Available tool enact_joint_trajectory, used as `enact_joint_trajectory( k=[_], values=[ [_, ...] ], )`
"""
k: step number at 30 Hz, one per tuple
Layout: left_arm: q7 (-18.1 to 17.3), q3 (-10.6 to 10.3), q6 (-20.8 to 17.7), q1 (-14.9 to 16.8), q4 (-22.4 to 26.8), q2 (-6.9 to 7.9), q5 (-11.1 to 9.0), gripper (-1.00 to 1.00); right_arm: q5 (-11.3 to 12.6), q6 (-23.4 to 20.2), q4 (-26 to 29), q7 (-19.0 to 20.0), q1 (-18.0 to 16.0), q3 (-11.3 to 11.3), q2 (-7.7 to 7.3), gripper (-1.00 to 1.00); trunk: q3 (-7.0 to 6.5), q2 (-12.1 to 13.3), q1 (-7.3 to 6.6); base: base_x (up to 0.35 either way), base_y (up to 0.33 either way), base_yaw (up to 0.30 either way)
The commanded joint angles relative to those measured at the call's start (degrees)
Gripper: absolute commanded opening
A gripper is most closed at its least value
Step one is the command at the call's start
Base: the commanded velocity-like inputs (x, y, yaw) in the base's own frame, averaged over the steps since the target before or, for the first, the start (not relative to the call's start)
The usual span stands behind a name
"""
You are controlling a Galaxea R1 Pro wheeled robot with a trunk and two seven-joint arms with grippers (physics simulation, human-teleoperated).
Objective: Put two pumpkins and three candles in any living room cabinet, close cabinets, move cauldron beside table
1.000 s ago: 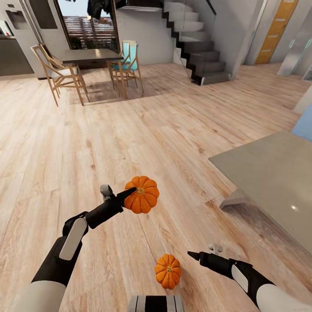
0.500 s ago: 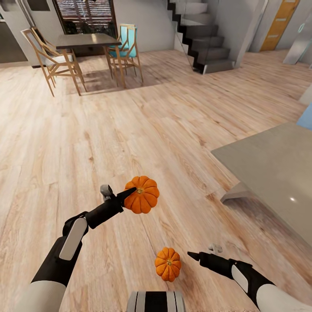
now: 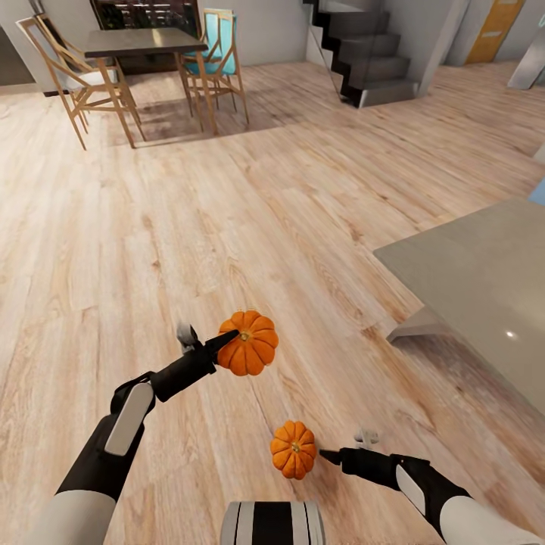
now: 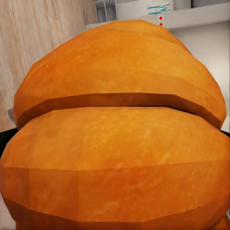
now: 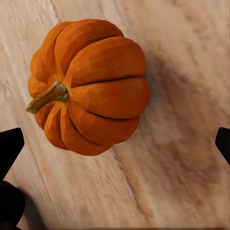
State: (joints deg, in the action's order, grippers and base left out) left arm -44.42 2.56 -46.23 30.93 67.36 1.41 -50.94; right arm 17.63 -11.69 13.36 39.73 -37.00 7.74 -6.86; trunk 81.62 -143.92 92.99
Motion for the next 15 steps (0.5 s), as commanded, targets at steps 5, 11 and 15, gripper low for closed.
enact_joint_trajectory(
  k=[5, 11, 15],
  values=[
    [-0.14, 0.07, -0.18, 0.01, -1.15, -0.01, -0.39, -1.00, -0.05, 0.00, 0.11, 0.10, 0.00, 0.06, 0.00, 1.00, 1.11, -0.07, 0.12, 0.000, 0.000, 0.000],
    [-0.16, 0.04, -0.18, 0.01, -1.26, -0.16, -0.41, -1.00, -0.06, -0.03, 0.70, 0.61, 0.00, 0.08, -0.03, 1.00, 2.22, -0.14, 0.25, 0.000, 0.000, 0.000],
    [-0.22, 0.00, -0.18, 0.01, -1.19, -0.33, -0.47, -1.00, -0.06, -0.01, 1.34, 0.91, 0.00, 0.08, -0.08, 1.00, 2.22, -0.14, 0.25, 0.000, 0.000, 0.000]
  ],
)
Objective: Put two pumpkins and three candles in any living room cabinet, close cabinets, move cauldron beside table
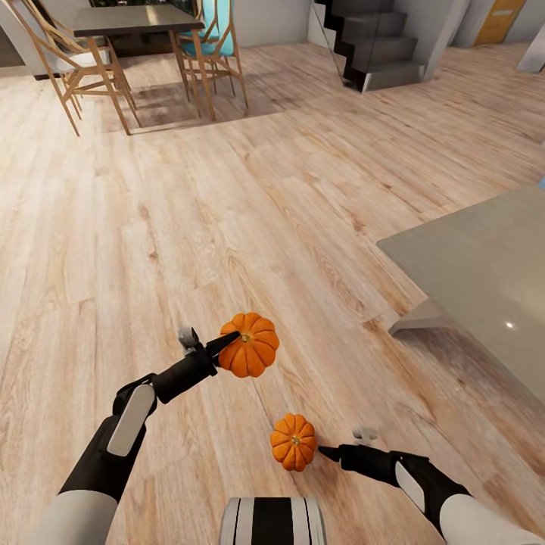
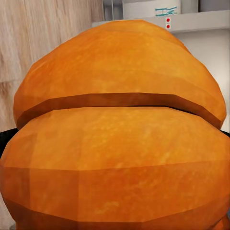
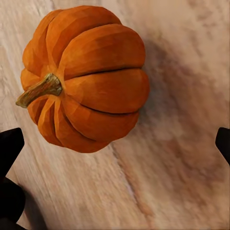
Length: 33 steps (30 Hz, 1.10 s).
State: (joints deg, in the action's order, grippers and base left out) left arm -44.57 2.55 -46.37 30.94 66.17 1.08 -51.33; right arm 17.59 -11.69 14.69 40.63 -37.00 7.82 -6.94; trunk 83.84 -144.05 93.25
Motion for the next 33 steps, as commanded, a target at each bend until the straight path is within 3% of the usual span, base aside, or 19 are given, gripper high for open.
enact_joint_trajectory(
  k=[1, 10, 16, 21, 33],
  values=[
    [-0.06, 0.00, -0.03, 0.00, 0.01, -0.01, -0.08, -1.00, 0.01, 0.00, 0.65, 0.28, 0.00, 0.01, 0.00, 1.00, 0.22, -0.01, 0.03, 0.000, 0.000, 0.000],
    [-0.08, -0.02, -0.03, 0.00, 0.01, -0.04, 0.00, -1.00, 0.14, -0.15, 6.54, 0.77, 0.00, -0.08, -0.09, 1.00, 1.77, -0.11, 0.21, 0.000, 0.000, 0.000],
    [-0.08, -0.28, 0.02, 0.00, 0.01, -0.10, -0.08, -1.00, 0.25, -0.22, 7.08, 0.77, 0.00, -0.14, -0.04, 1.00, 1.77, -0.11, 0.21, 0.000, 0.000, 0.000],
    [-0.08, -0.43, 0.17, 0.00, 0.00, -0.11, -0.02, -1.00, 0.26, -0.26, 7.17, 0.69, 0.00, -0.17, 0.12, 1.00, 2.88, -0.17, 0.34, 0.000, 0.000, 0.000],
    [-0.17, -0.36, 0.23, 0.00, -0.10, -0.11, -0.22, -1.00, 0.12, -0.09, 7.18, 0.54, 0.00, -0.11, 0.36, 1.00, 2.88, -0.17, 0.34, 0.000, 0.000, 0.000]
  ],
)
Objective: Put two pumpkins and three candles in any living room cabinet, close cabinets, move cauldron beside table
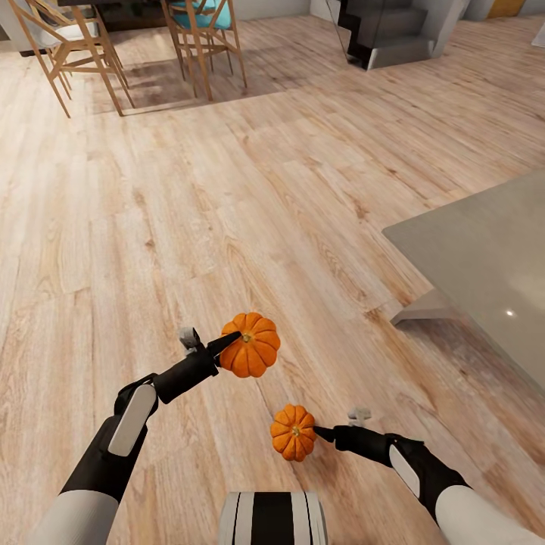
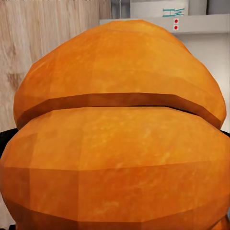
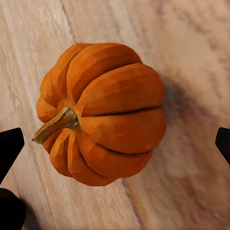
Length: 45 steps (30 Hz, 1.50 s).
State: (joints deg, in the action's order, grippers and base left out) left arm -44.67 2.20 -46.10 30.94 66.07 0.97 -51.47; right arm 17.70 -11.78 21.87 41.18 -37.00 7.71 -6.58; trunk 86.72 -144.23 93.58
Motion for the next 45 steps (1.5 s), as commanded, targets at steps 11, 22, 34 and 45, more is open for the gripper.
enact_joint_trajectory(
  k=[11, 22, 34, 45],
  values=[
    [-0.06, 0.00, 0.04, 0.00, -0.06, 0.00, 0.05, -1.00, 0.05, -0.08, -0.68, -0.57, 0.00, 0.03, 1.20, 1.00, 0.00, 0.00, 0.00, 0.077, 0.062, 0.000],
    [-0.18, -0.09, 2.14, 0.00, 0.03, 0.00, -0.03, -1.00, 0.13, 0.00, -0.77, -0.82, 0.00, -0.04, 1.19, 1.00, 0.66, -0.04, 0.08, 0.001, 0.001, 0.000],
    [-0.16, -0.09, 2.42, 0.00, 0.03, 0.00, 0.05, -1.00, -0.10, 0.09, -0.70, -0.84, 0.00, -0.06, 1.21, 1.00, 3.32, -0.20, 0.39, 0.000, 0.000, 0.000],
    [-0.16, -0.09, 2.42, 0.00, 0.03, 0.00, 0.05, -1.00, -0.12, 0.03, -0.08, -0.65, 0.00, -0.06, 1.15, 1.00, 5.76, -0.35, 0.67, 0.000, 0.000, 0.000]
  ],
)
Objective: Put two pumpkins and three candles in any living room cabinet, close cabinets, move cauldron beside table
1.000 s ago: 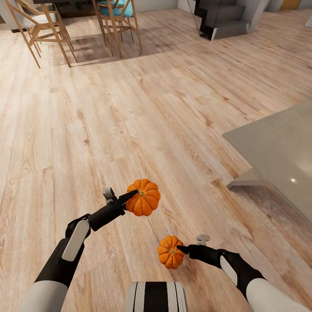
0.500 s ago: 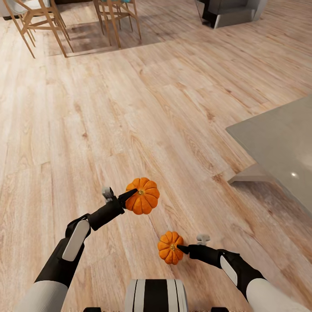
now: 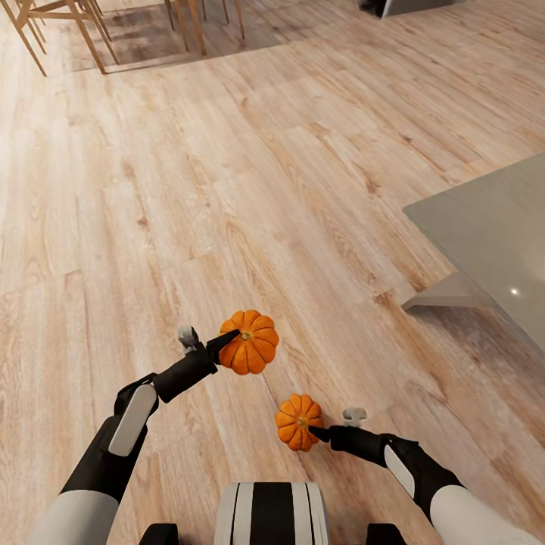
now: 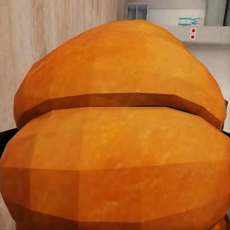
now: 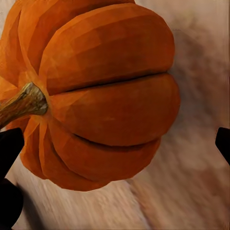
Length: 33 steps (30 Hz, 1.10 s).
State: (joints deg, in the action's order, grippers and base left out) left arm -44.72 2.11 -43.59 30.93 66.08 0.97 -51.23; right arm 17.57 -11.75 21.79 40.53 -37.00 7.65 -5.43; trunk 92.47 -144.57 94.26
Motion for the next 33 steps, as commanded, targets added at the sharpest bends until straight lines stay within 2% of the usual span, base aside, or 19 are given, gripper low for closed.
enact_joint_trajectory(
  k=[1, 9, 15, 33],
  values=[
    [-0.10, 0.00, -0.09, 0.00, 0.01, 0.00, -0.19, -1.00, 0.01, -0.01, 0.04, 0.06, 0.00, 0.01, -0.01, 1.00, 0.01, 0.00, 0.00, 0.000, 0.000, 0.000],
    [-0.10, 0.00, -0.09, 0.00, 0.01, -0.02, -0.19, -1.00, 0.09, -0.02, 0.92, 0.65, 0.00, 0.01, -0.15, 1.00, 0.01, 0.00, 0.00, 0.000, 0.000, 0.000],
    [-0.04, 0.00, -0.09, 0.00, 0.01, -1.14, -0.11, -1.00, 0.10, -0.02, 1.80, 0.51, -0.12, -0.05, -0.11, 1.00, 0.01, 0.00, 0.00, 0.000, 0.000, 0.000],
    [-0.05, 0.00, -0.02, -0.07, -0.08, -1.40, -0.10, -1.00, 0.10, 0.22, 1.85, -0.52, -0.62, -0.26, -0.29, 1.00, 0.23, -0.02, 0.02, 0.000, 0.000, 0.000]
  ],
)
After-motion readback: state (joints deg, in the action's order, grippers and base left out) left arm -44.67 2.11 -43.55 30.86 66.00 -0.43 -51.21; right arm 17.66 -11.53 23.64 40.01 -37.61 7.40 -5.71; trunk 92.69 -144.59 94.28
